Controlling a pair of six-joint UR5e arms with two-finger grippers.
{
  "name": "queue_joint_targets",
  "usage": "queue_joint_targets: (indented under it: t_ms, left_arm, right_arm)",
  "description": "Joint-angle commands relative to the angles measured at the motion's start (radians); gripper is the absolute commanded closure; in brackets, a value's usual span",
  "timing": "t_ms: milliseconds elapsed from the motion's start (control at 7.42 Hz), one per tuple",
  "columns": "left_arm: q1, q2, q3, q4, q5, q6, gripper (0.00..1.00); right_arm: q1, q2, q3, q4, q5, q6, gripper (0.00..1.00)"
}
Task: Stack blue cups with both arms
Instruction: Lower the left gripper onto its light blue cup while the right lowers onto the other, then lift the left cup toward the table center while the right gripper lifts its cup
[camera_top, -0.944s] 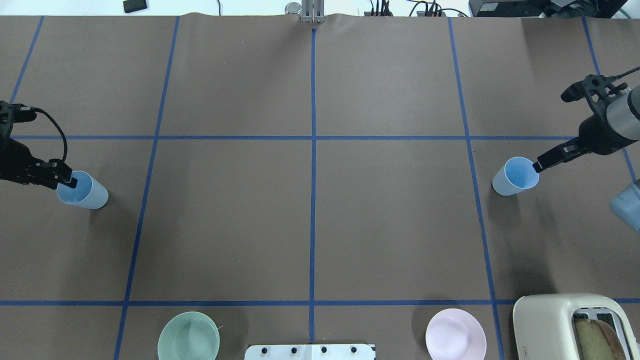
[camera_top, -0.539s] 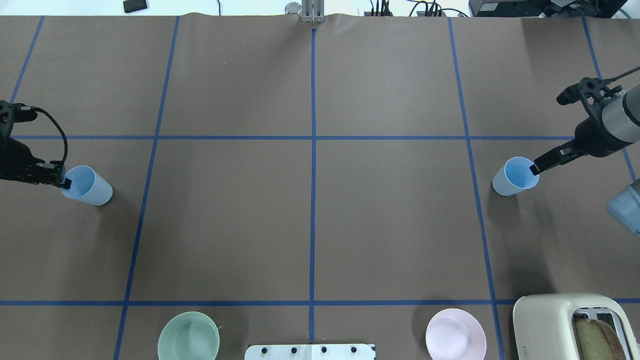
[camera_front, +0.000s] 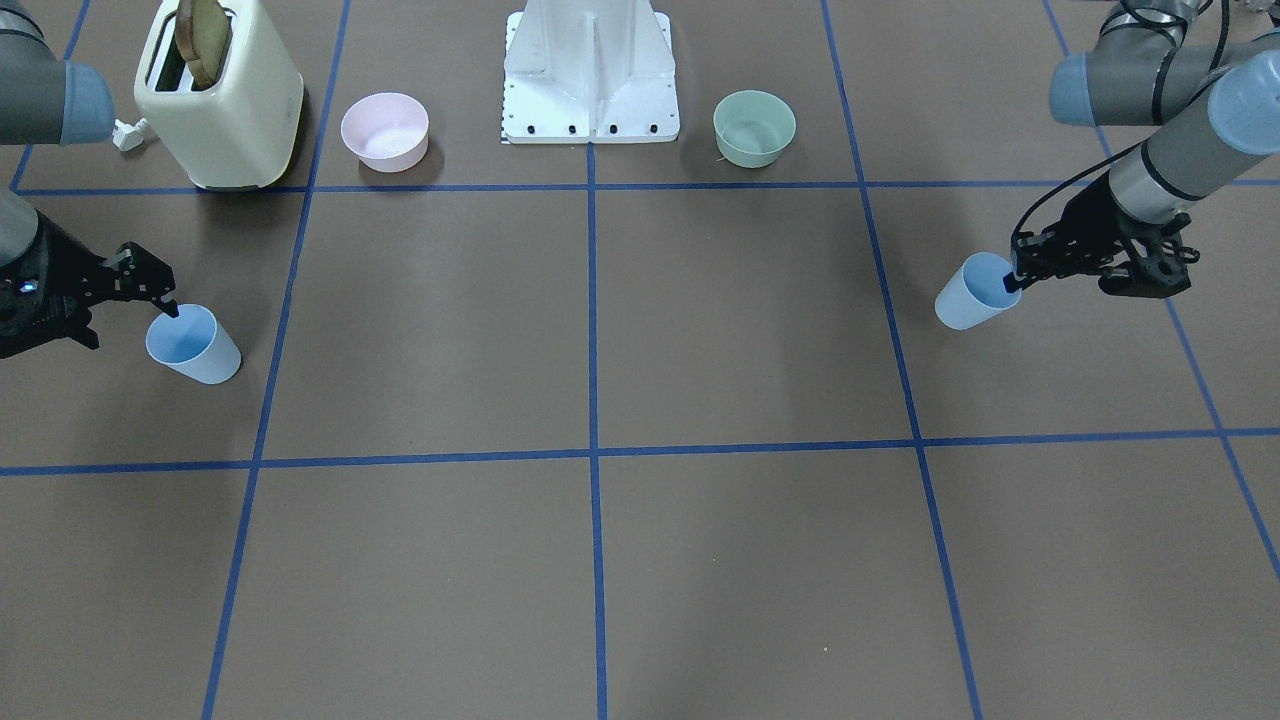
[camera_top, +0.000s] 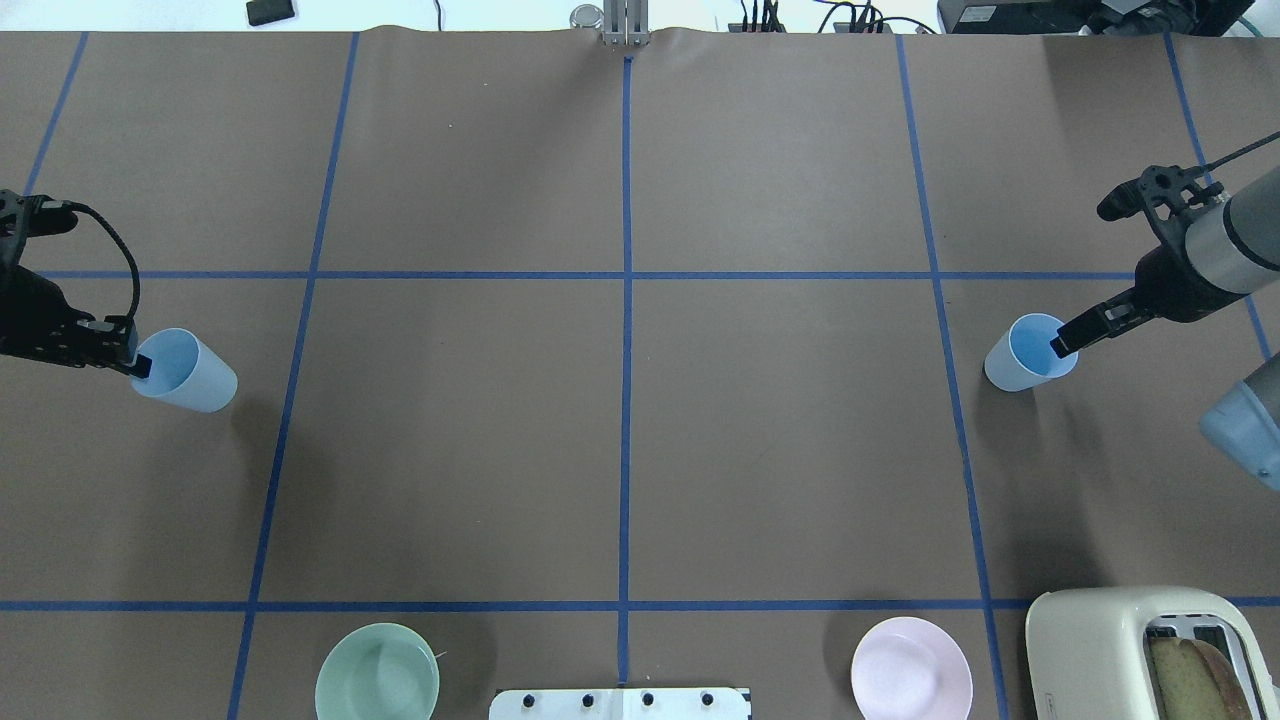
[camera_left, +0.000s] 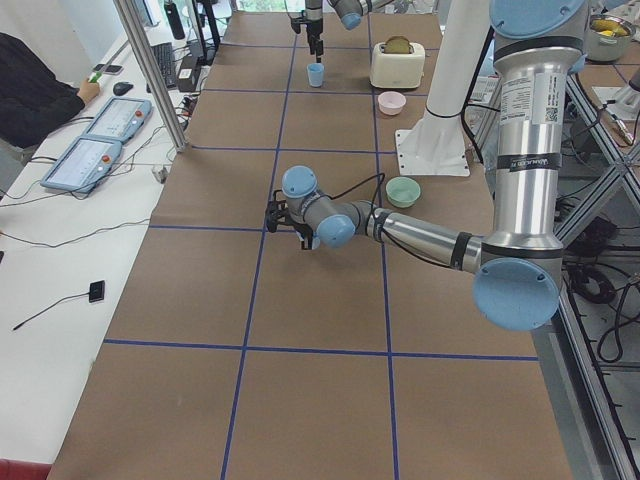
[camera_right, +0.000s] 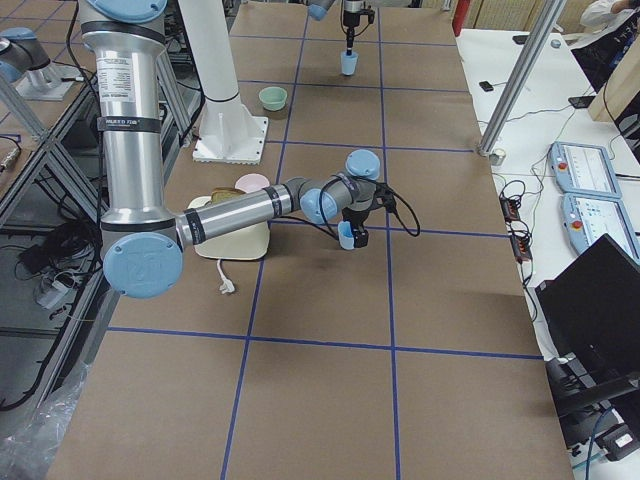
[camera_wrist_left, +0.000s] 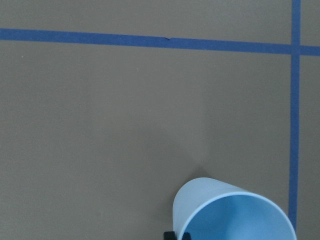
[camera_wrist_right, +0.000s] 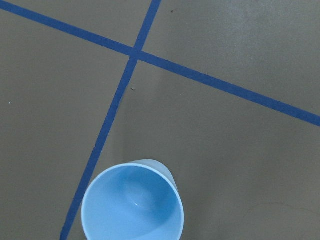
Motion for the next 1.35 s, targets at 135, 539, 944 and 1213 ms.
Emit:
queue_joint_targets:
  t_ms: [135,539,944,1213]
  left_arm:
    - [0.004,-0.157,-0.089,0.199,0.002,-0.181,1.0]
    - [0.073,-0.274,-0.089,0.251,0.01,-0.35,1.0]
    - [0.206,-0.397,-0.086,0.313,0.096,-0.517,1.0]
    - [0.257,-0.54,-0.092,0.502,0.17,-0.534,1.0]
  right_arm:
    - [-0.036,0.04,-0.035,0.001,-0.014,0.001,0.1]
    - [-0.036,0.052,-0.055,0.019,-0.011,-0.008,0.42]
    - [-0.036,0.054,-0.066,0.02,-0.016,0.0,0.99]
    - [-0.034,0.057,-0.058,0.02,-0.014,0.001,1.0]
